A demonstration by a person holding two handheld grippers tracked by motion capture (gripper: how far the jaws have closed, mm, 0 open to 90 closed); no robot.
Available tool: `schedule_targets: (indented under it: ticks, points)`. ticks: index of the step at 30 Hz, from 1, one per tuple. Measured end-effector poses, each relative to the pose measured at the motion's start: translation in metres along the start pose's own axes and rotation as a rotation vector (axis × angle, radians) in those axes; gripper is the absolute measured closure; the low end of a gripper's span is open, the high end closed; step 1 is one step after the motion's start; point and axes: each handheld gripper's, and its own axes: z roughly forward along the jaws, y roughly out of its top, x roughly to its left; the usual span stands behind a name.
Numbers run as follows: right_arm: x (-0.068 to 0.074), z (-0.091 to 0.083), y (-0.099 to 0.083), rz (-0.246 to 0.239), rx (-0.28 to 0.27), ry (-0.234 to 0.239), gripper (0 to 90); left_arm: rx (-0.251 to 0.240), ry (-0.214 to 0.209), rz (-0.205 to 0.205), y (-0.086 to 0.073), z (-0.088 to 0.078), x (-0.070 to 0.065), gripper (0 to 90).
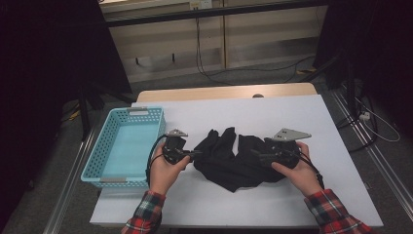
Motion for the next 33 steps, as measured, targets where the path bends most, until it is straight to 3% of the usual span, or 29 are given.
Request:
schedule_targets:
  ticks: [3, 5, 7, 9, 16, 22, 28, 30, 33]
  points:
    - [-0.001, 0.007, -0.002, -0.028, 0.047, -0.004, 37.1, 0.004, -0.004, 0.003, -0.001, -0.001, -0.001, 85.9]
    - [-0.006, 0.010, -0.005, 0.005, 0.077, 0.001, 39.4, 0.010, -0.008, -0.001, -0.002, 0.000, -0.002, 85.9]
    - [-0.011, 0.012, -0.008, 0.034, 0.100, 0.012, 47.1, 0.018, -0.008, -0.002, -0.003, 0.001, -0.003, 85.9]
    - [-0.013, 0.011, -0.010, 0.047, 0.108, 0.034, 60.7, 0.018, -0.005, 0.000, -0.004, 0.002, -0.002, 85.8]
    - [-0.007, 0.007, -0.018, 0.018, 0.159, 0.077, 80.5, 0.011, -0.001, -0.008, -0.005, 0.000, -0.002, 85.1]
    - [-0.003, 0.000, -0.025, 0.013, 0.188, 0.117, 88.6, 0.016, -0.002, -0.014, -0.007, 0.000, -0.002, 84.9]
    - [0.012, -0.004, -0.028, -0.060, 0.196, 0.149, 90.0, -0.005, 0.006, -0.022, -0.007, -0.002, 0.001, 82.9]
    - [0.016, -0.004, -0.028, -0.075, 0.194, 0.157, 90.0, -0.023, 0.011, -0.026, -0.006, -0.001, 0.003, 77.6]
    - [0.018, -0.002, -0.029, -0.075, 0.200, 0.176, 90.0, -0.065, 0.023, -0.032, -0.004, -0.001, 0.005, 59.4]
